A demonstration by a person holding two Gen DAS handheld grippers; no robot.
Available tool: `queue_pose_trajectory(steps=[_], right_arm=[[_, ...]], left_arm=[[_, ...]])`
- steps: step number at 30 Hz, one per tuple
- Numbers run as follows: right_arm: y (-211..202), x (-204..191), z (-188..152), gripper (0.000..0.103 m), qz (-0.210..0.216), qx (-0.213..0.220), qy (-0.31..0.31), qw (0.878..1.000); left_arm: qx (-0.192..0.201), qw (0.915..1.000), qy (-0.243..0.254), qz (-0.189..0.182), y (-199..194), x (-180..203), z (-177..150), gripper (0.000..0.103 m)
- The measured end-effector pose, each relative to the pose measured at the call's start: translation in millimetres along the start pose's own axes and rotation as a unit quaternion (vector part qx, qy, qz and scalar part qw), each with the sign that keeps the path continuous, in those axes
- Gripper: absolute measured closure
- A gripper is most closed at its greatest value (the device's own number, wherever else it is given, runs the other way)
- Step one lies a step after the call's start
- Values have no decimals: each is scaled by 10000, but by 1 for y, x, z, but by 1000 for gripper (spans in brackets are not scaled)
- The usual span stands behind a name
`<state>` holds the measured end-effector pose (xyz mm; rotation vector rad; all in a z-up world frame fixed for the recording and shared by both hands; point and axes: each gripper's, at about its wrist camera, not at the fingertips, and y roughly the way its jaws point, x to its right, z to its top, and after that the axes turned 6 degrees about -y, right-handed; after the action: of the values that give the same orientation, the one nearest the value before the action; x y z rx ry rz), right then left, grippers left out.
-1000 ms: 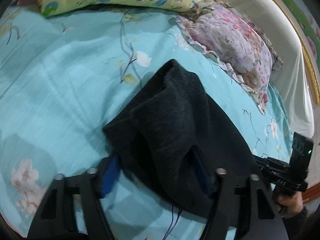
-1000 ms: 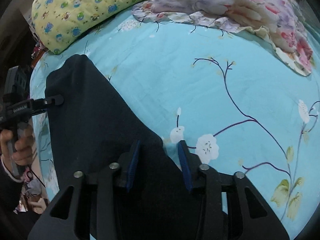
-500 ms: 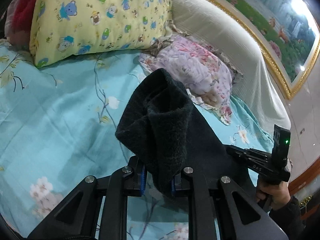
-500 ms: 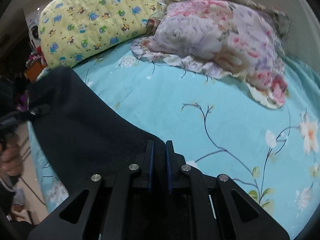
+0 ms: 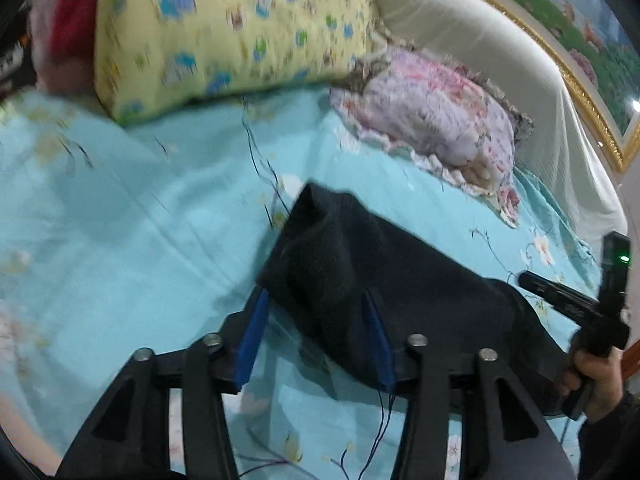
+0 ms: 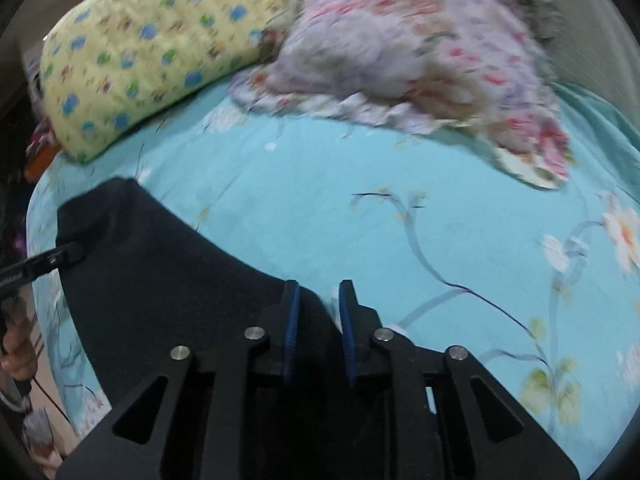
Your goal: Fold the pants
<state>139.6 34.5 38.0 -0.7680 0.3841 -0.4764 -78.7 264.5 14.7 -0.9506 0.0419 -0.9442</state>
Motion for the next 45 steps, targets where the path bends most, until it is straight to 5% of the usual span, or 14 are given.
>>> queue_pose_trajectory(steps=[4, 15, 27, 36, 40, 45], right_arm=[[-45, 18, -18, 65, 114, 462, 557, 9973], [-134, 45, -113, 63, -20, 811, 1517, 9851], [-197, 72, -202, 59, -456, 1003, 2522, 9614], [-227, 98, -255, 56, -765, 1183, 3398, 9299], [-238, 107, -272, 49, -921, 1243, 3654, 9179], [-244, 122, -291, 49, -967, 1311, 3992, 9023]], left_arm=[[278, 9995, 148, -83, -27, 16, 5, 44], [-200, 9910, 1009, -852, -11, 118, -21, 41], [-926, 9588, 2188, -1557, 13, 234, -78, 38], [-1382, 9176, 3101, -2068, 26, 317, -111, 34], [-1560, 8905, 3619, -2272, 33, 357, -131, 34], [-1869, 8457, 4236, -2653, 40, 409, -161, 33]])
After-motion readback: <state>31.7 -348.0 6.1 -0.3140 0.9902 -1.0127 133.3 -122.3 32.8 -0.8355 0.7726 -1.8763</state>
